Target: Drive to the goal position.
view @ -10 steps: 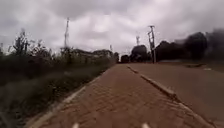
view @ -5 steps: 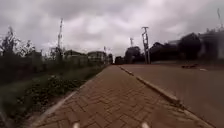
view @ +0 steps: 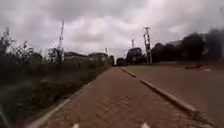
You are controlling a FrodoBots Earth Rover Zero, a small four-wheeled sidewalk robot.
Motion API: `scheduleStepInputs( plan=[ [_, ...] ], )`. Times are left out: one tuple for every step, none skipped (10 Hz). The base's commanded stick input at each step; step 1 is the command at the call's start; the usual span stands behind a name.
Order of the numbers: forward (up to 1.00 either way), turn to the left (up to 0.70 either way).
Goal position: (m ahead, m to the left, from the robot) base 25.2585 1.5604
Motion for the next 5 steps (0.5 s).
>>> scheduleStepInputs(
  plan=[
    [0.70, 0.00],
    [0.70, 0.00],
    [0.70, 0.00],
    [0.70, 0.02],
    [0.70, 0.19]
  ],
)
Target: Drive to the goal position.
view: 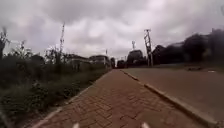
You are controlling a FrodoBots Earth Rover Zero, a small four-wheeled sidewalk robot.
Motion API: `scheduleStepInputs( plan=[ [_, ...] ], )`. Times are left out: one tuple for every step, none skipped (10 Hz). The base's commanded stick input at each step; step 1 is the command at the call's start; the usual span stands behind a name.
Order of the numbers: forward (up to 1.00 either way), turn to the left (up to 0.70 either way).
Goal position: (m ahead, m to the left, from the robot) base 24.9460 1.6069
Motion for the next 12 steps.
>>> scheduleStepInputs(
  plan=[
    [0.70, 0.35],
    [0.70, 0.19],
    [0.70, 0.04],
    [0.70, 0.00],
    [0.70, 0.00],
    [0.70, 0.00],
    [0.70, 0.00],
    [0.70, 0.00],
    [0.70, 0.00],
    [0.70, 0.00],
    [0.70, 0.00],
    [0.70, 0.00]
  ],
)
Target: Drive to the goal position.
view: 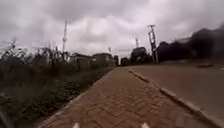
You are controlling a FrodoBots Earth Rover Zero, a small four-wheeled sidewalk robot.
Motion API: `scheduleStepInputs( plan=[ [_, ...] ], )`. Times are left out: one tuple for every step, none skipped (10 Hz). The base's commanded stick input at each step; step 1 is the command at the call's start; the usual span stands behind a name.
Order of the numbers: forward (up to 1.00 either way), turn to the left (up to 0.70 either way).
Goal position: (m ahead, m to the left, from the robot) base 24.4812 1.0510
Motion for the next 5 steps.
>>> scheduleStepInputs(
  plan=[
    [0.70, 0.00],
    [0.70, 0.00],
    [0.70, 0.00],
    [0.70, 0.00],
    [0.70, 0.00]
  ],
)
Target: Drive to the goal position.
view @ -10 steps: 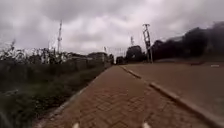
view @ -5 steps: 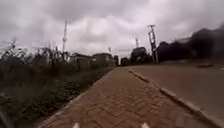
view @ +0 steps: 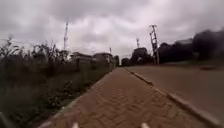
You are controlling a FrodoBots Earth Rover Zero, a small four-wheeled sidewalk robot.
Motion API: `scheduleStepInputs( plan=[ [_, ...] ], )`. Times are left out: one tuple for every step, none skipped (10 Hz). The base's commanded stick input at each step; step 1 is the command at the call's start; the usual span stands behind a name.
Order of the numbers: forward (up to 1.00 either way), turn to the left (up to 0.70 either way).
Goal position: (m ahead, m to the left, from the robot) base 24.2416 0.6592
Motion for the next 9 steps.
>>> scheduleStepInputs(
  plan=[
    [0.70, 0.00],
    [0.70, 0.00],
    [0.70, 0.00],
    [0.70, 0.00],
    [0.70, 0.00],
    [0.70, 0.00],
    [0.70, 0.00],
    [0.70, -0.35],
    [0.70, -0.35]
  ],
)
